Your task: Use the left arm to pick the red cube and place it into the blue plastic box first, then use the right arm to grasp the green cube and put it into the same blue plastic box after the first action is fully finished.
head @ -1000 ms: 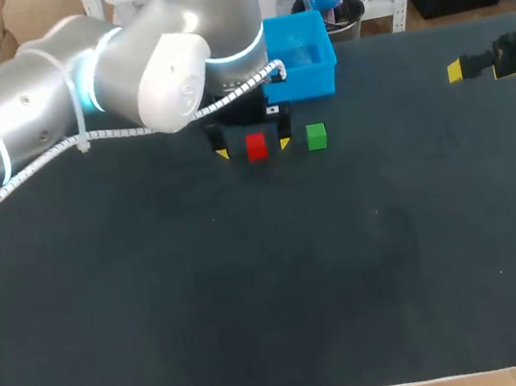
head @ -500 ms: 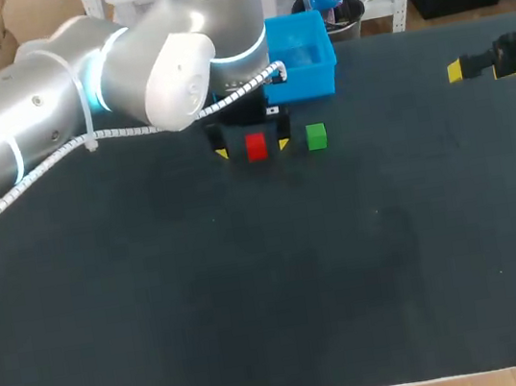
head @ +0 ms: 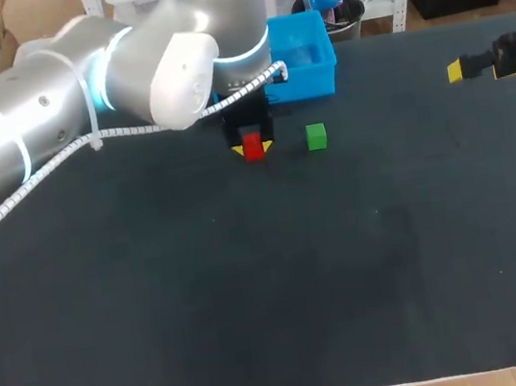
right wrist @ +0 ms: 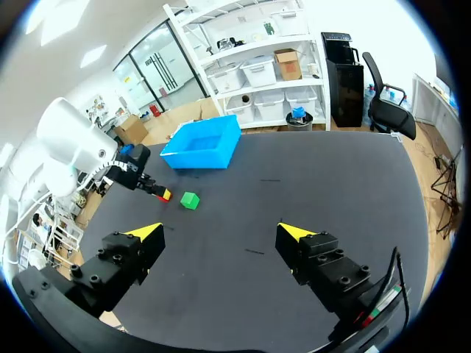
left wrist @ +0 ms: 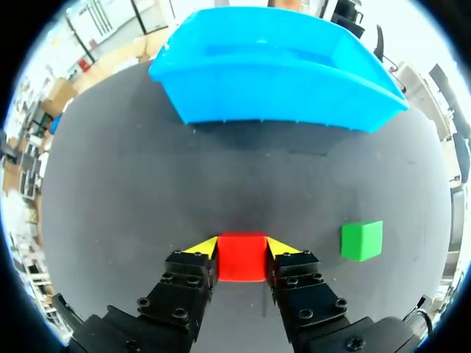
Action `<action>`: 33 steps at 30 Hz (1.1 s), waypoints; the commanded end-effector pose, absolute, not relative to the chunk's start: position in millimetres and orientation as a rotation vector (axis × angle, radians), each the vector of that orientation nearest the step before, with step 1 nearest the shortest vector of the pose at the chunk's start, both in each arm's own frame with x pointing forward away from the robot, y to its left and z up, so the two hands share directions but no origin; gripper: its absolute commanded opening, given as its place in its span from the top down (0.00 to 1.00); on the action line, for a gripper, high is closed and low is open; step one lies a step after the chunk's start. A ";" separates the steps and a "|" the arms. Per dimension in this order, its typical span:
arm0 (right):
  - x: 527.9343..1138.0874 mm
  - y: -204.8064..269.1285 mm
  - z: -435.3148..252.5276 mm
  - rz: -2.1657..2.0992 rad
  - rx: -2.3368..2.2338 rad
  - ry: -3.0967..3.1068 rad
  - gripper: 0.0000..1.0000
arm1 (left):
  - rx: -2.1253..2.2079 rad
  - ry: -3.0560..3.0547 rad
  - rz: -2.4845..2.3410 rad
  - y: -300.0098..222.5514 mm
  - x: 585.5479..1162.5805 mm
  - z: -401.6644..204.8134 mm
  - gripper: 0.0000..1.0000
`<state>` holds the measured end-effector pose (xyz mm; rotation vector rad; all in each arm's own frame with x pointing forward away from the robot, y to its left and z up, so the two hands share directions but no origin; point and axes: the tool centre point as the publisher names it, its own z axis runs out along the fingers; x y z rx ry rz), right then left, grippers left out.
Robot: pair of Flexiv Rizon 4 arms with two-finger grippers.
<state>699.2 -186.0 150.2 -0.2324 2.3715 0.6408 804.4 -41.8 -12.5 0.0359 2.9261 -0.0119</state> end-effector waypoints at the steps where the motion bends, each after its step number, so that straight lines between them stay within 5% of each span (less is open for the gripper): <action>1: 699.7 -185.7 149.9 0.639 -0.233 2.372 0.00 | 0.039 2.929 -0.010 -43.5 803.5 -5.0 1.00; 33: 699.7 -185.7 149.9 0.639 -0.233 2.372 0.00 | 0.503 2.580 -0.286 1.5 826.5 140.0 1.00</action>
